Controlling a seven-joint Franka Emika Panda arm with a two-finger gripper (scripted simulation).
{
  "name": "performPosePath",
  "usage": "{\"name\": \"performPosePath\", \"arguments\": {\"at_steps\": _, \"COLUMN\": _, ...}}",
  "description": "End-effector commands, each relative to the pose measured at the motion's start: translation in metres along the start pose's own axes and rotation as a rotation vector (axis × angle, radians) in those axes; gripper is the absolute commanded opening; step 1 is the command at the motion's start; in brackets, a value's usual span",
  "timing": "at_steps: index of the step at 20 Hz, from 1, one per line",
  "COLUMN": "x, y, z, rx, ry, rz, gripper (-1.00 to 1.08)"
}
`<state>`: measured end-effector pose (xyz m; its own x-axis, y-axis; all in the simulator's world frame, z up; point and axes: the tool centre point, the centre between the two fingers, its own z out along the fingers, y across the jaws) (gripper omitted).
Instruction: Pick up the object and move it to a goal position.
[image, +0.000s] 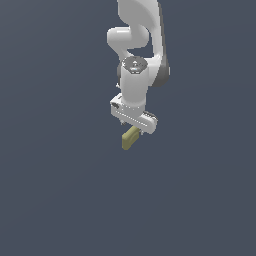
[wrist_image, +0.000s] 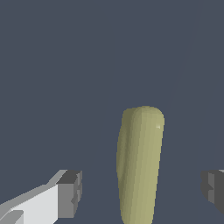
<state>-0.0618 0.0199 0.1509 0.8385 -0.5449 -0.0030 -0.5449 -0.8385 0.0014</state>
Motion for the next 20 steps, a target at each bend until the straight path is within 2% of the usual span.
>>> {"name": "performPosePath", "arguments": {"at_steps": 1, "x": -0.003, "y": 0.003, "z": 0.002, "rx": 0.001, "ry": 0.001, "rz": 0.044, "gripper": 1.00}}
{"name": "performPosePath", "arguments": {"at_steps": 8, "x": -0.006, "y": 0.007, "z": 0.005, "rx": 0.001, "ry": 0.003, "rz": 0.108, "gripper": 1.00}}
{"name": "performPosePath", "arguments": {"at_steps": 15, "x": -0.007, "y": 0.007, "z": 0.008, "rx": 0.001, "ry": 0.003, "rz": 0.110, "gripper": 1.00}}
{"name": "performPosePath", "arguments": {"at_steps": 20, "x": -0.007, "y": 0.008, "z": 0.026, "rx": 0.001, "ry": 0.003, "rz": 0.112, "gripper": 1.00}}
